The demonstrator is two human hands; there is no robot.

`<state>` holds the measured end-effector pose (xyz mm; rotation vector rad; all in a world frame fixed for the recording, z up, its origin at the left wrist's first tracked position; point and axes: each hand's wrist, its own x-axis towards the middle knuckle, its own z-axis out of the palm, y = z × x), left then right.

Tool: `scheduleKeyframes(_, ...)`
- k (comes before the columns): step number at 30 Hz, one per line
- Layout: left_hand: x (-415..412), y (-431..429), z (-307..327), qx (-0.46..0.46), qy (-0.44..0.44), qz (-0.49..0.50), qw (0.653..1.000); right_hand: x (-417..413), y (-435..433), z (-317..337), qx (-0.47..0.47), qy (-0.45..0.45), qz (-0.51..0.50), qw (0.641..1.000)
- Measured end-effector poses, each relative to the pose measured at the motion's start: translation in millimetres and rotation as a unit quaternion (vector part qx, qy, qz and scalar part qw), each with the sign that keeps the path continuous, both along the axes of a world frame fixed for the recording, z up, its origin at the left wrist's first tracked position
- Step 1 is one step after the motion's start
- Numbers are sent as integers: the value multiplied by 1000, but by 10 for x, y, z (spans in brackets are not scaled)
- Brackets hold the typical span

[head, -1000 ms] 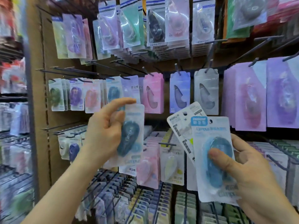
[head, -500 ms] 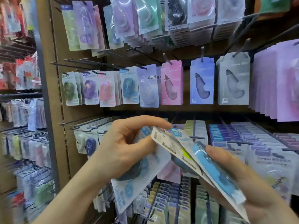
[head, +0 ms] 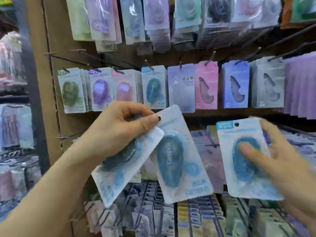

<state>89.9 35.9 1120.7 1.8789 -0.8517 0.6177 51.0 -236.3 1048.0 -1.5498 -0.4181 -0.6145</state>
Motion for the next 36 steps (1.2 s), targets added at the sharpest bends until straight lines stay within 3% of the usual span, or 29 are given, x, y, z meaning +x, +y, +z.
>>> scheduleKeyframes(2, 41, 30, 40, 15, 26, 0, 1000, 31, 87, 106, -81, -96, -115, 985)
scheduleKeyframes(5, 109, 0, 76, 16, 45, -17, 999, 26, 227, 184, -154, -159, -182, 958)
scheduleKeyframes(10, 172, -158, 89, -17, 45, -30, 998, -76, 525, 180, -163, -73, -2, 984)
scheduleKeyframes(17, 156, -410, -59, -114, 71, -24, 991, -81, 441, 81, -101, -62, 6, 993)
scheduleKeyframes(25, 4, -423, -394, -118, 232, -41, 965, 72, 452, 14, -22, -61, 74, 995)
scheduleKeyframes(29, 60, -260, -246, -166, 190, 15, 968, 178, 548, 60, -6, -69, 50, 996)
scheduleKeyframes(36, 600, 75, 514, -185, 120, 84, 972, 546, 917, 492, -99, -134, -81, 983)
